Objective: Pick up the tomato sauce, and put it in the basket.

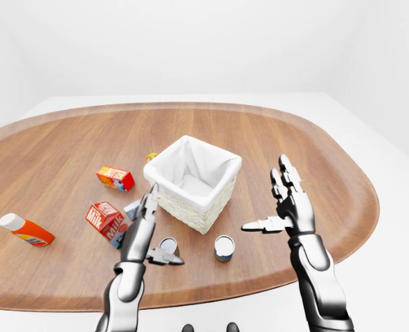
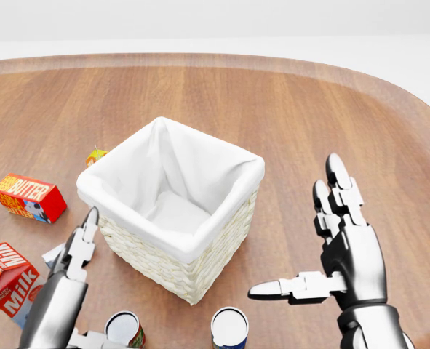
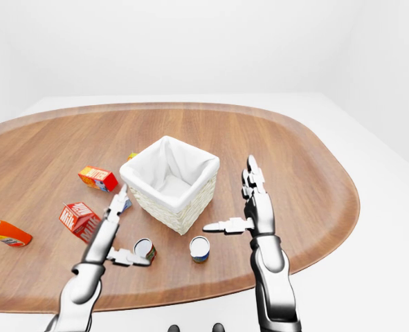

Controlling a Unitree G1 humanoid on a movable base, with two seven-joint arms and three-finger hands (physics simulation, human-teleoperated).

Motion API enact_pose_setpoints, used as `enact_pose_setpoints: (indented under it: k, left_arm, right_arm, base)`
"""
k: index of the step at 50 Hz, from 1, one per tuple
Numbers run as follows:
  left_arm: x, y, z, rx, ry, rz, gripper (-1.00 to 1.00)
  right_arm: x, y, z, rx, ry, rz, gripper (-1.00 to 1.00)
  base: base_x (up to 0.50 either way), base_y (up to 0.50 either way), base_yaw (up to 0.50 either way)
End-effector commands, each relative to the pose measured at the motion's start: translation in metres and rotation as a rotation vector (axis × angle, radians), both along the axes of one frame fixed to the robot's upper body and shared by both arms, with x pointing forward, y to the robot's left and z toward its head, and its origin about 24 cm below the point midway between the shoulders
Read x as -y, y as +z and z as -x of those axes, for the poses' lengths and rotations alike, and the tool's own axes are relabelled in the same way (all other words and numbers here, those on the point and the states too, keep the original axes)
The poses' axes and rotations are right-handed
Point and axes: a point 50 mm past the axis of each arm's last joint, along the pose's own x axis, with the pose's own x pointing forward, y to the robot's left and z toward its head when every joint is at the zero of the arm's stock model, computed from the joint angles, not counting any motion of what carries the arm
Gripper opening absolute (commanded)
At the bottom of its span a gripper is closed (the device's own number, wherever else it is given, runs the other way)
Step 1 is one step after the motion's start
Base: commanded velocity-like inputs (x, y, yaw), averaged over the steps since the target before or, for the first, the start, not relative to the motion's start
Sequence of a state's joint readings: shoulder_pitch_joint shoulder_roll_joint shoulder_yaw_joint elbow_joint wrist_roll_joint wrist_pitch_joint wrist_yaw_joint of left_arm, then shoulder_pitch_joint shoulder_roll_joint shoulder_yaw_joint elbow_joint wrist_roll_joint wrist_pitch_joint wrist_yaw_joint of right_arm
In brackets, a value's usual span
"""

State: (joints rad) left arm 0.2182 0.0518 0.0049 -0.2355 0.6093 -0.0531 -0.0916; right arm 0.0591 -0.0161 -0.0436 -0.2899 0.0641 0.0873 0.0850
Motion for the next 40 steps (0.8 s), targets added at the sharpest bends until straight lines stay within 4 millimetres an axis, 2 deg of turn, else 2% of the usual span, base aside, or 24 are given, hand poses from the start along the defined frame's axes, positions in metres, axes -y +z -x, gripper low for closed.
enact_pose_setpoints:
  k: [1,40]
  left_arm:
    - [0.001,-0.005,0.000,-0.012,-0.006,-0.016,1.00]
    - [0.001,-0.026,-0.009,-0.066,0.002,-0.062,1.00]
  right_arm:
    - [0.000,0.001,0.000,0.006,-0.001,0.000,1.00]
    - [0.000,-0.002,-0.001,-0.009,0.000,-0.001,1.00]
  base:
    - [0.00,0.00,0.00]
    - [0.00,0.00,0.00]
